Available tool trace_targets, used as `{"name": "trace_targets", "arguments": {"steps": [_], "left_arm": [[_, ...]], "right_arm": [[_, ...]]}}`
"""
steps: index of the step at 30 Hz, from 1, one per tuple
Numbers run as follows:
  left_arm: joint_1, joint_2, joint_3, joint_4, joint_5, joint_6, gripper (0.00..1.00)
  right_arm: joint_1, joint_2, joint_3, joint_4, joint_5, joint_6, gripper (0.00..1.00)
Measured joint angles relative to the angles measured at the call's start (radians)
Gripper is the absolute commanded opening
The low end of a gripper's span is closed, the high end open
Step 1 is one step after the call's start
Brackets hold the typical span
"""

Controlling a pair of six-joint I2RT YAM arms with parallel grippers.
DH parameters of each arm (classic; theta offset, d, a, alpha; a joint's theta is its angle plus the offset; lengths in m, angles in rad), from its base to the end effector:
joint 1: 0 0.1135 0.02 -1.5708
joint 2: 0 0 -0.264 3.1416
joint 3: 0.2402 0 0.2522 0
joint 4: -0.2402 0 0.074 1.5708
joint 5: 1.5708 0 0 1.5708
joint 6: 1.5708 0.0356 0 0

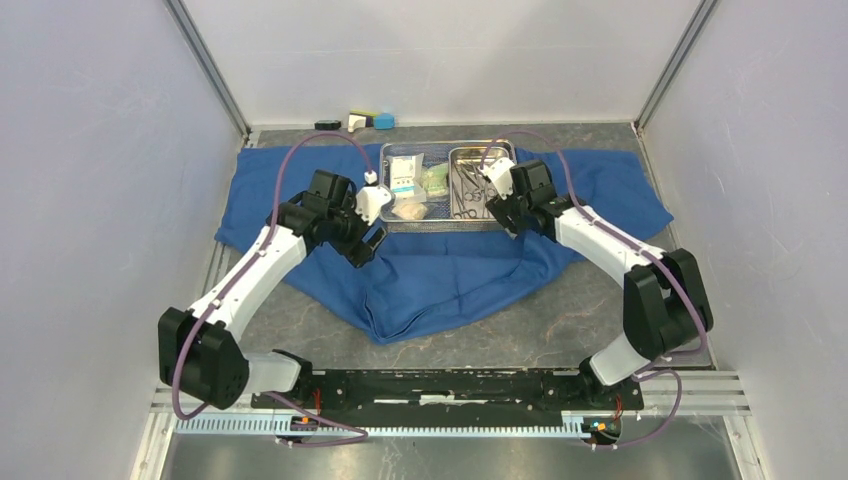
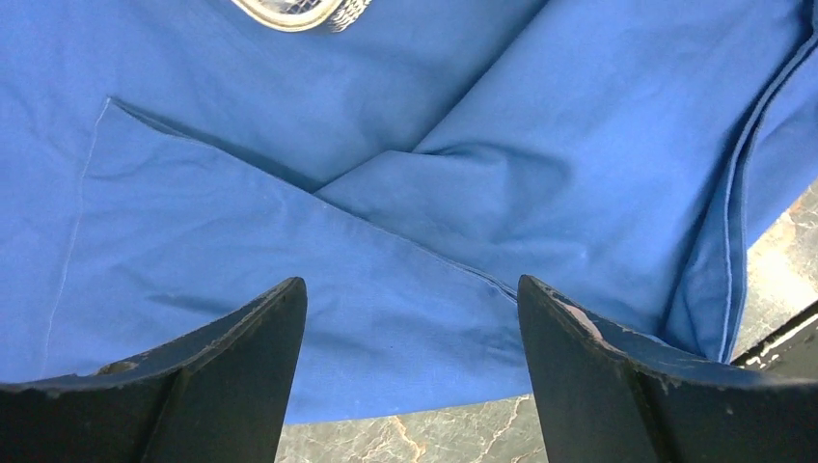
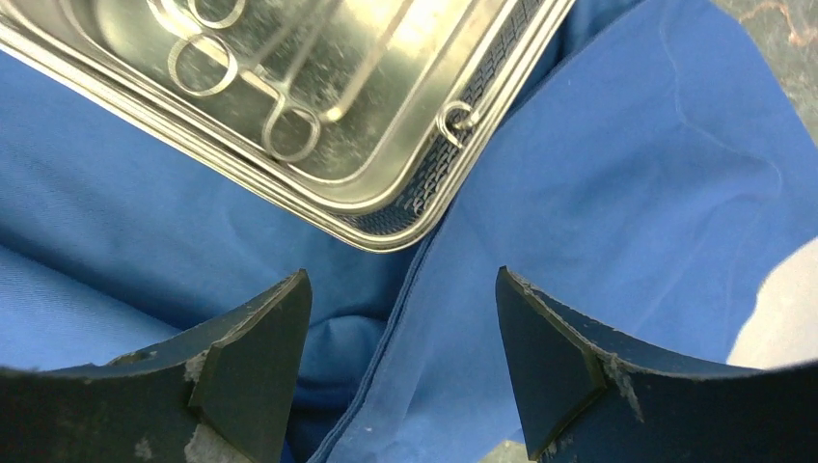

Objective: Open and lay out the surgical kit
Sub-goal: Open the surgical kit at the center of the board.

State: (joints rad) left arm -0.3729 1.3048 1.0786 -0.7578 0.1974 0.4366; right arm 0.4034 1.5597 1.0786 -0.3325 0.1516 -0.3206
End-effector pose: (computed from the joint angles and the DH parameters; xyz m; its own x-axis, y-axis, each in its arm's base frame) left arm 0.2425 -0.1023 0.2811 -0.5089 0.6443 -0.5708 0.7433 0.6634 0.0861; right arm 0.3121 0.1273 0.2380 -0.5422 -0.5701 -0.6173 -0.4884 0.8116 -0.3206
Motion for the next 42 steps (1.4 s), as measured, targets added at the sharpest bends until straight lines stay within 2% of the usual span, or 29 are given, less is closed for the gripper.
{"name": "trace_targets", "arguments": {"steps": [5, 10, 13, 17, 19, 24, 32, 38, 42], "left_arm": [[0.044, 0.026, -0.002, 0.026, -0.016, -0.032, 0.91], [0.083, 0.130, -0.002, 0.069, -0.063, -0.097, 0.93], [0.106, 0.220, 0.003, 0.101, -0.092, -0.144, 0.94], [0.159, 0.354, 0.040, 0.139, -0.124, -0.214, 0.96], [0.178, 0.405, 0.061, 0.164, -0.152, -0.240, 0.97], [0.193, 0.466, 0.101, 0.218, -0.227, -0.281, 0.98], [0.225, 0.566, 0.172, 0.237, -0.232, -0.338, 0.95], [0.232, 0.590, 0.180, 0.237, -0.230, -0.367, 0.78], [0.234, 0.594, 0.183, 0.237, -0.221, -0.372, 0.59]], "right_arm": [[0.007, 0.058, -0.001, -0.005, 0.116, -0.039, 0.66], [0.007, 0.073, -0.021, 0.013, 0.220, -0.090, 0.38], [0.007, 0.072, -0.040, 0.041, 0.266, -0.111, 0.29], [0.005, 0.052, -0.087, 0.066, 0.310, -0.132, 0.08], [-0.005, 0.024, -0.116, 0.077, 0.322, -0.135, 0.01], [-0.078, -0.086, -0.187, 0.088, 0.319, -0.121, 0.01], [-0.174, -0.325, -0.381, 0.100, 0.262, -0.088, 0.03], [-0.177, -0.383, -0.435, 0.107, 0.233, -0.087, 0.04], [-0.179, -0.383, -0.436, 0.111, 0.219, -0.087, 0.04]]}}
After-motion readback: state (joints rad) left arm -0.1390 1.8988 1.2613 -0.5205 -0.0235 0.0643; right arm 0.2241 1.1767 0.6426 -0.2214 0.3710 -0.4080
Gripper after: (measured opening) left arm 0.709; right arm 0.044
